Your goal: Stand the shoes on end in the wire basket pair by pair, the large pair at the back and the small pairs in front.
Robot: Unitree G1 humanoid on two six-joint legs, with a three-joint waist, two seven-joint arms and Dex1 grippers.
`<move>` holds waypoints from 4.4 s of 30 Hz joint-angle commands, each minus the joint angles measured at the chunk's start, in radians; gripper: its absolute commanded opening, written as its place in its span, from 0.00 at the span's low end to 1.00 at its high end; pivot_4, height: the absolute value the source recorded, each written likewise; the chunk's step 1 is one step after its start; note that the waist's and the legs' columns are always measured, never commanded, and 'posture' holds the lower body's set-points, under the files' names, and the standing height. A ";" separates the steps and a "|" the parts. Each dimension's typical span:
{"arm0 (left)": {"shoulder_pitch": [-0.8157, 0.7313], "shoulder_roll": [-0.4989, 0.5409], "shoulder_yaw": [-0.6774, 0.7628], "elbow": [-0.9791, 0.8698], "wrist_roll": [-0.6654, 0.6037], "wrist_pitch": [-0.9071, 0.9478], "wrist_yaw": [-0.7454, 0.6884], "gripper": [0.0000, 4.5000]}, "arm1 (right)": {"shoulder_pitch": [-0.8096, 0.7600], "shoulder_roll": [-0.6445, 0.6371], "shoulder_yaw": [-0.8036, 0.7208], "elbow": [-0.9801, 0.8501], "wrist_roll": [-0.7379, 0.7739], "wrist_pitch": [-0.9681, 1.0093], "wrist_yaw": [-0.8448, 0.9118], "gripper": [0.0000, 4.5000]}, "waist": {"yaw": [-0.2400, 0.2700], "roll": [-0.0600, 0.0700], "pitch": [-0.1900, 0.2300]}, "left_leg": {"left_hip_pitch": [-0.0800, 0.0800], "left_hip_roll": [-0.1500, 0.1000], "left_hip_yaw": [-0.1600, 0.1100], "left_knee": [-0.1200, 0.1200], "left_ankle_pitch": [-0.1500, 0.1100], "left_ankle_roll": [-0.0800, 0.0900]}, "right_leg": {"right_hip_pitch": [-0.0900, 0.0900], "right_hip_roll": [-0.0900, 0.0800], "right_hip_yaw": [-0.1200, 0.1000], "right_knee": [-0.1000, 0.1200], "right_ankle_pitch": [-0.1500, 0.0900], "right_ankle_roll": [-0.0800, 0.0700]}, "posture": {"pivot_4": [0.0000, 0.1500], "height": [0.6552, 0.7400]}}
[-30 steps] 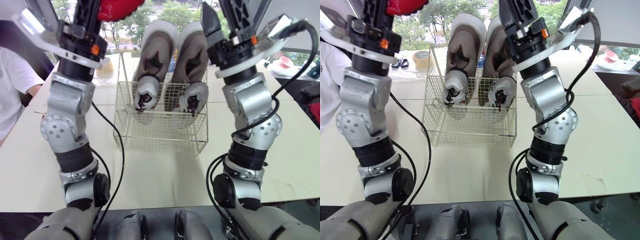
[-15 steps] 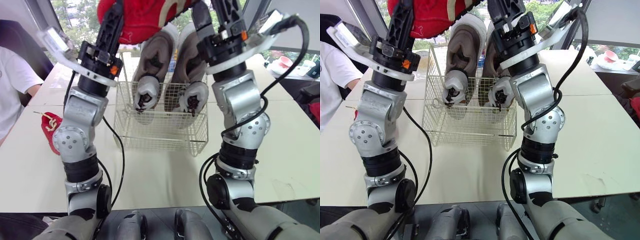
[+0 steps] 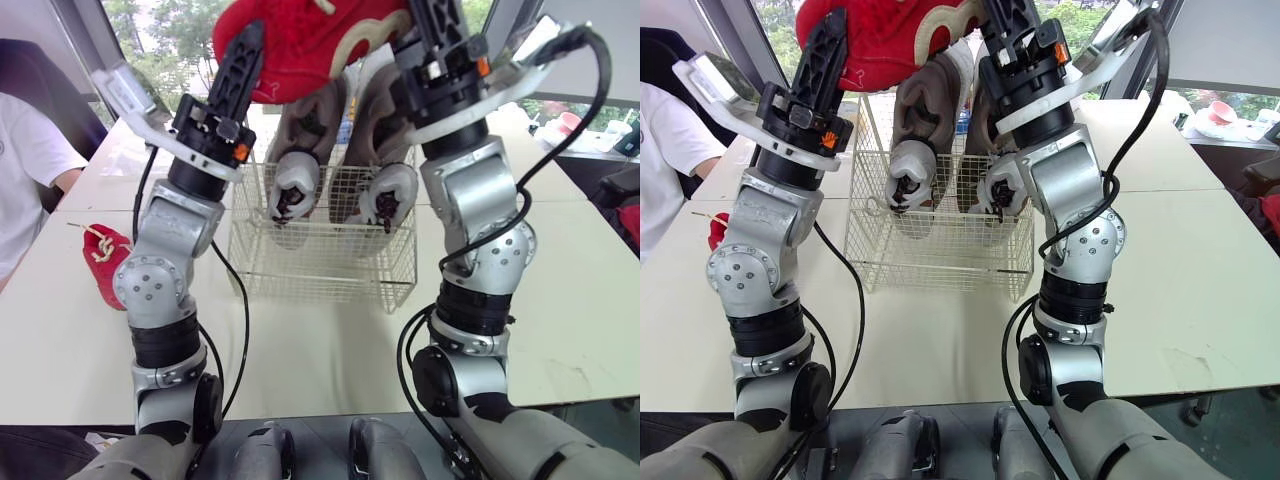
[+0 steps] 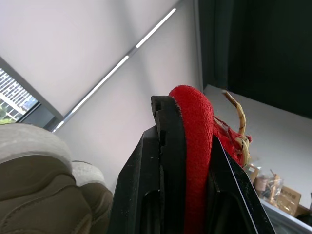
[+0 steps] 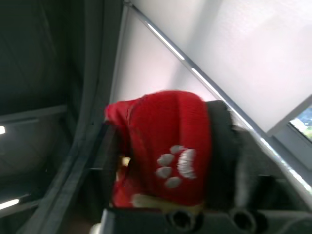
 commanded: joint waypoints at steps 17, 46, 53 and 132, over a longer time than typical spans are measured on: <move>0.292 0.333 0.053 -0.276 -0.059 0.177 0.102 0.98 | -0.103 -0.234 -0.058 -0.003 0.008 0.077 0.163 0.29 | 0.001 0.001 0.001 | -0.001 0.001 0.000 -0.001 0.000 0.000 | -0.002 0.000 0.000 0.000 0.000 0.000 | 1.00 1.00; 0.517 0.506 0.190 -0.197 -0.131 0.128 0.092 0.98 | 0.146 -0.925 0.220 0.014 -0.687 0.067 1.094 0.29 | 0.025 0.001 0.001 | -0.004 0.000 0.002 -0.002 -0.002 0.002 | 0.000 -0.002 -0.002 -0.015 -0.001 -0.006 | 1.00 1.00; 0.519 0.498 0.182 -0.183 -0.116 0.126 0.102 1.00 | 0.228 -0.876 0.211 0.069 -0.694 0.064 1.124 0.66 | 0.026 0.001 0.001 | -0.003 0.001 0.001 -0.002 -0.001 0.001 | 0.001 -0.001 -0.002 -0.014 -0.001 -0.005 | 1.00 1.00; -0.247 0.344 0.195 -0.125 0.665 0.424 0.113 0.01 | 0.067 -0.928 0.143 -0.155 -0.311 0.509 1.037 1.00 | 0.020 -0.016 0.004 | -0.007 -0.003 0.002 -0.001 0.002 -0.009 | -0.006 -0.010 -0.003 -0.005 0.003 0.000 | 1.00 1.00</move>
